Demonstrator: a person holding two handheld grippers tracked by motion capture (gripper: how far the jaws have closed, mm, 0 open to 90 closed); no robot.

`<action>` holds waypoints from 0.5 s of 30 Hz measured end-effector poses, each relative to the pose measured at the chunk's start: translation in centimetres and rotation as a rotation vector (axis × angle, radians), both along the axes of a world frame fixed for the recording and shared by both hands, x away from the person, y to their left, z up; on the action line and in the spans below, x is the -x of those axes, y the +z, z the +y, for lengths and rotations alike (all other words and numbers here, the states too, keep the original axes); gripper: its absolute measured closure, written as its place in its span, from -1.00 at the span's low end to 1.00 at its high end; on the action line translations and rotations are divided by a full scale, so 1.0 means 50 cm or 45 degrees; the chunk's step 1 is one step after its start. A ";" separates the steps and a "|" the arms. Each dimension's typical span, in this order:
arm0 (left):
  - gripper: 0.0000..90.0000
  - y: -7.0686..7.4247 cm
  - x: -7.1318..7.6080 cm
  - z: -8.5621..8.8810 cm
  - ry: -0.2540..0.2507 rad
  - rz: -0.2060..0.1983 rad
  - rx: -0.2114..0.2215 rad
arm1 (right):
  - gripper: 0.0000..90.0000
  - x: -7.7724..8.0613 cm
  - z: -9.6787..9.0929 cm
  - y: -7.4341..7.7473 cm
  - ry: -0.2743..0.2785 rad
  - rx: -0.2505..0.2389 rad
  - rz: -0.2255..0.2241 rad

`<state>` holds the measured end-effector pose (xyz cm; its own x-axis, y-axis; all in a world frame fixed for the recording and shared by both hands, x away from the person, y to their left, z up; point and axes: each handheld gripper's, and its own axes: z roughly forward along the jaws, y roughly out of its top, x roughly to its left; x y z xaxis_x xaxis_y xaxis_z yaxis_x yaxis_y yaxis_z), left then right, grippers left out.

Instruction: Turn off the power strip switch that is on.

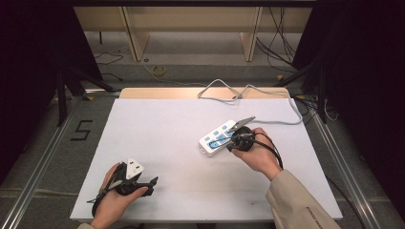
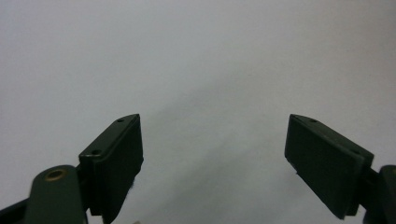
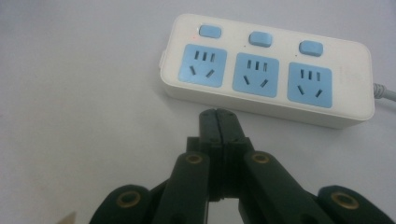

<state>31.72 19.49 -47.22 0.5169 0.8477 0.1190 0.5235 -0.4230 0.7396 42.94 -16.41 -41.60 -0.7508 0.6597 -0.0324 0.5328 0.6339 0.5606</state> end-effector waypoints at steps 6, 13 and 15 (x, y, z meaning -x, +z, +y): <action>-0.57 0.001 0.001 -0.001 -0.001 -0.005 -0.001 | 1.00 -0.003 0.007 0.002 0.005 0.000 -0.001; -0.57 0.001 0.001 -0.001 -0.002 -0.005 0.000 | 1.00 -0.006 0.012 0.002 0.007 0.002 0.006; -0.57 0.001 0.001 -0.001 -0.002 -0.003 -0.001 | 1.00 -0.008 0.014 0.001 0.008 0.000 0.005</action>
<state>31.69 19.45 -47.19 0.5179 0.8468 0.1209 0.5213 -0.4246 0.7402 43.34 -15.72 -41.56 -0.7550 0.6551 -0.0296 0.5311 0.6373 0.5584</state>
